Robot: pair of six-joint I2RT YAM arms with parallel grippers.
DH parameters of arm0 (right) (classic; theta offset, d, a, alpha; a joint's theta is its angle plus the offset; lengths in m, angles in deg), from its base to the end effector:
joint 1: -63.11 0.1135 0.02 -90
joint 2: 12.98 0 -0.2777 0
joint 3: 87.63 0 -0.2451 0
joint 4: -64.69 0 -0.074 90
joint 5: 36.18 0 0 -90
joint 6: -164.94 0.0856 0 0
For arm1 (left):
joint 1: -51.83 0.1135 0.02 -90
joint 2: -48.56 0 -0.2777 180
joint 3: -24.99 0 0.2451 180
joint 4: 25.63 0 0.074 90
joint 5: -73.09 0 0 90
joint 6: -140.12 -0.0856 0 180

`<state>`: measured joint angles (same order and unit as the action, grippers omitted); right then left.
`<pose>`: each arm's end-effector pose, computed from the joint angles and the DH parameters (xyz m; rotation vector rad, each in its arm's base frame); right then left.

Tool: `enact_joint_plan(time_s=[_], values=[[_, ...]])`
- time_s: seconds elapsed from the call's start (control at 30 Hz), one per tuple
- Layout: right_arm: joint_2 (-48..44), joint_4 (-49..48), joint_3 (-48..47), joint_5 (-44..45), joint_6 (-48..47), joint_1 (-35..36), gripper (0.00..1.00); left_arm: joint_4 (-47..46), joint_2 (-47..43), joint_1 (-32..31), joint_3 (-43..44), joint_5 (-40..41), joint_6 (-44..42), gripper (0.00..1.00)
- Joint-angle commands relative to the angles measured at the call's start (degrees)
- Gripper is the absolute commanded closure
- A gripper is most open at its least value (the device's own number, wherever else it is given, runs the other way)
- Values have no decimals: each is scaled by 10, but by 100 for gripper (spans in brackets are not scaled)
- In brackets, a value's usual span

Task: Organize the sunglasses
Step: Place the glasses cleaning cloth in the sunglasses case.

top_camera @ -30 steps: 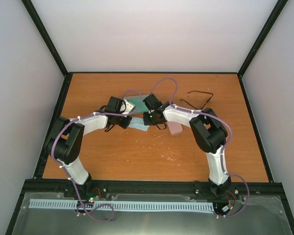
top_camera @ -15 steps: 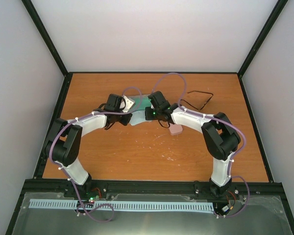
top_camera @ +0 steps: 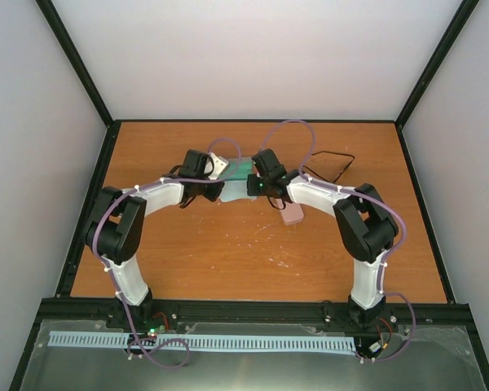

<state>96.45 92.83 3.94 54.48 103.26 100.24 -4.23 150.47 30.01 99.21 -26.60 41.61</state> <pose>0.3559 0.2682 0.1668 -0.1860 2.4848 0.4897 0.3642 -0.1613 0.1516 0.7110 2.3290 -0.3101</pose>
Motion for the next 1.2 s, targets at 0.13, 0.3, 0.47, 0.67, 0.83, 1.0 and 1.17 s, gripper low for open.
enact_joint_plan(time_s=[0.13,0.3,0.47,0.67,0.83,1.0,1.17], values=[[54,-7,-64,1,-12,-19,97,-9,48,17,66,-8,-18,99],[91,3,-109,-13,-19,-27,97,-7,64,28,84,-6,-26,100],[128,17,-160,-23,-27,-33,97,-5,76,37,94,-4,-29,100],[172,46,-220,-37,-35,-42,97,-6,87,42,106,1,-35,100],[197,66,-247,-44,-34,-44,97,-6,100,44,115,1,-37,100],[215,82,-261,-44,-31,-45,97,-8,111,45,120,6,-44,99],[228,100,-279,-37,-26,-46,97,-14,120,46,123,13,-50,100]])
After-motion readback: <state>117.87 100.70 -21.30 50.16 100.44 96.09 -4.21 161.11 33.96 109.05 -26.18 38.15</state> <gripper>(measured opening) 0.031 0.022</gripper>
